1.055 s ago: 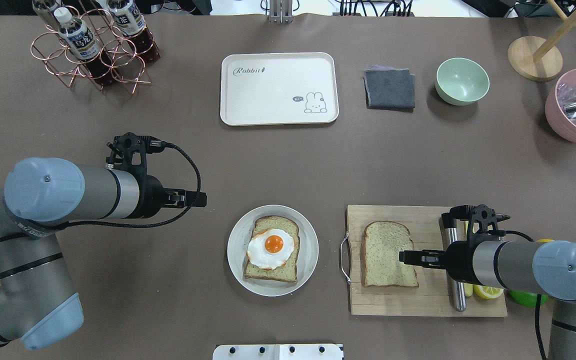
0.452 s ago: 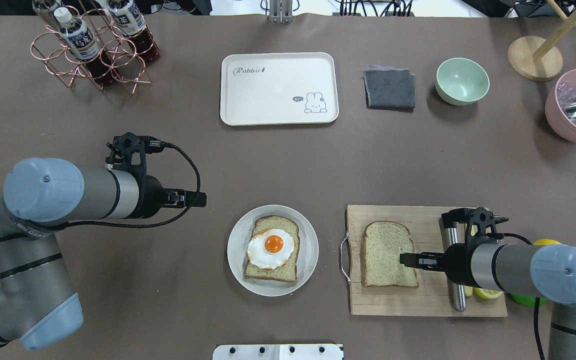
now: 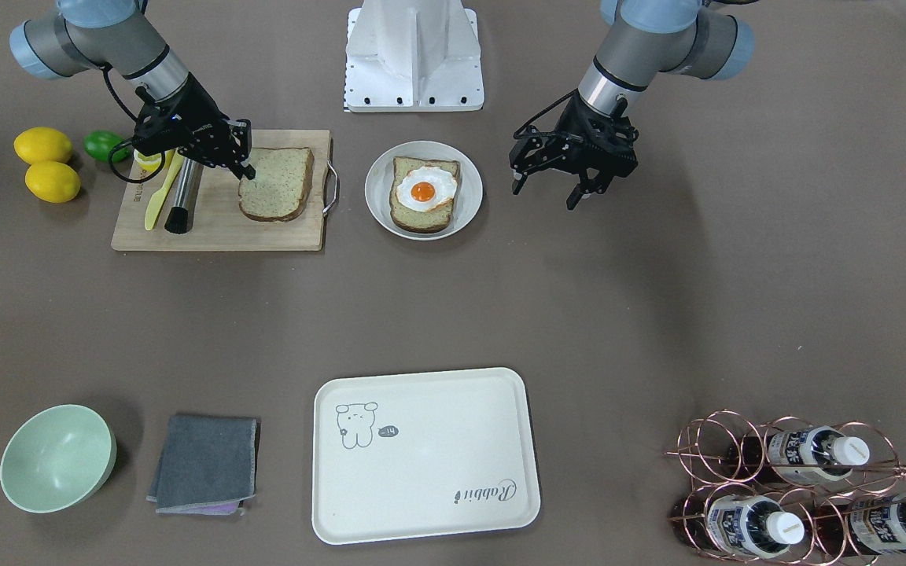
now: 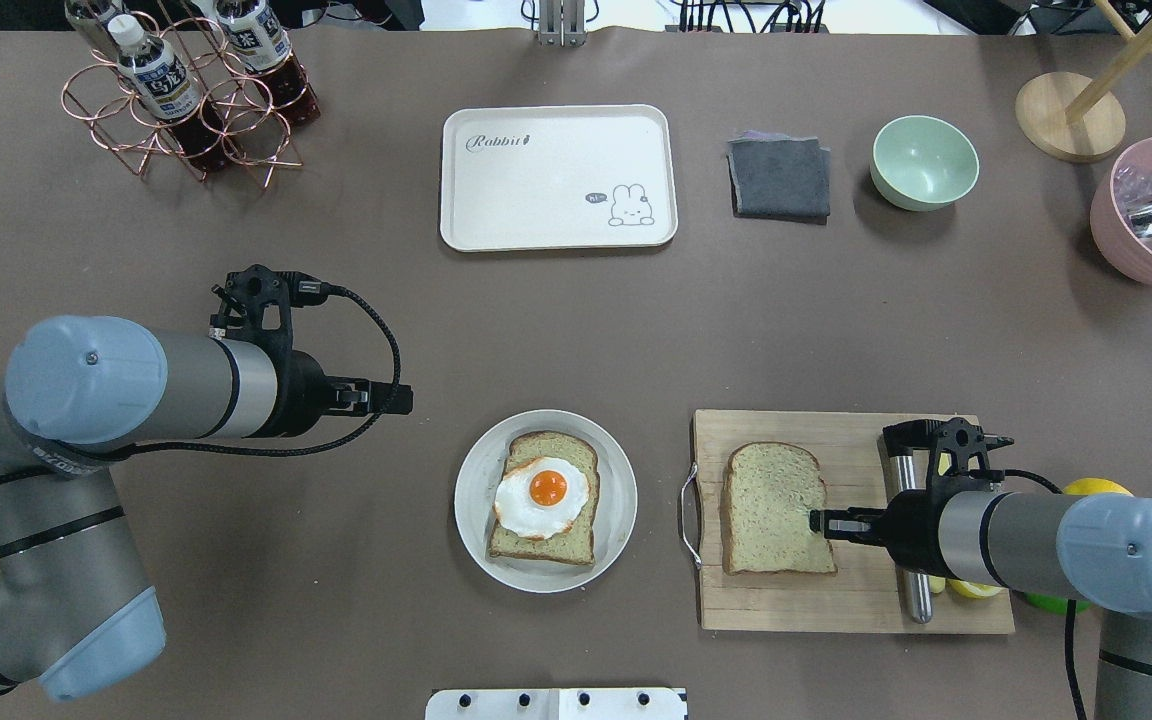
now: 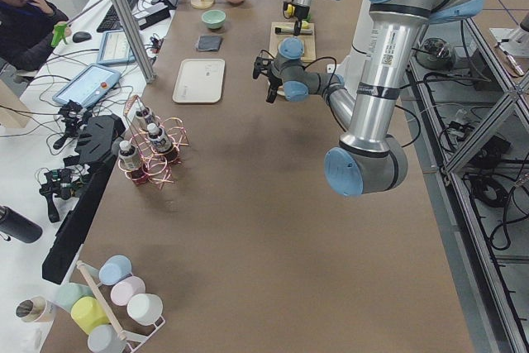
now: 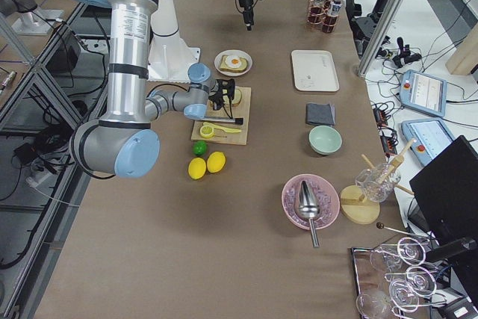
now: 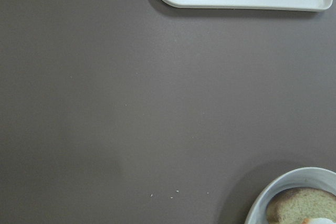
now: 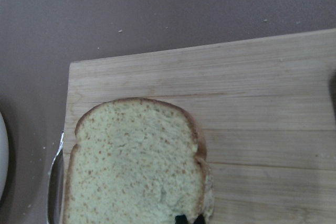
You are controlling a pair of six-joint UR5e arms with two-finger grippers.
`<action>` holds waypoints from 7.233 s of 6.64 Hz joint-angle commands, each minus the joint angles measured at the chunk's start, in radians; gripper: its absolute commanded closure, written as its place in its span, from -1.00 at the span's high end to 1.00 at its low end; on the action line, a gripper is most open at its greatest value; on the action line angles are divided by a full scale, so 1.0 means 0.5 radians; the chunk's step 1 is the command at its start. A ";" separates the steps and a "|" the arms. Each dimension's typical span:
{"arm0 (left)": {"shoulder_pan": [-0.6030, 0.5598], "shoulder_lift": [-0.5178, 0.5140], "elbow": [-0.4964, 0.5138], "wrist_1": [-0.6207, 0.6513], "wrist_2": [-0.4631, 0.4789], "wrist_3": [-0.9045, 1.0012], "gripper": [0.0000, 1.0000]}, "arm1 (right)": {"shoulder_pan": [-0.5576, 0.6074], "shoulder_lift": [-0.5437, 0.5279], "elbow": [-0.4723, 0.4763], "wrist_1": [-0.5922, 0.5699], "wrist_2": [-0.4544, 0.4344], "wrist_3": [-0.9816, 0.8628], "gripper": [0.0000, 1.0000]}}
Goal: Make sandwich and place on tray
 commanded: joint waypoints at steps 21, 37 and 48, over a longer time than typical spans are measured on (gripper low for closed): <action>-0.034 0.122 -0.052 -0.055 -0.025 0.000 0.96 | -0.133 1.019 -0.224 -0.713 -0.167 0.150 0.95; 0.215 -0.234 0.260 -0.067 -0.028 -0.215 0.94 | 2.566 0.203 -0.423 -2.258 1.233 -3.310 1.00; 0.255 -0.280 0.467 -0.334 -0.113 -0.212 -1.00 | 2.604 0.194 -0.442 -2.247 1.229 -3.382 1.00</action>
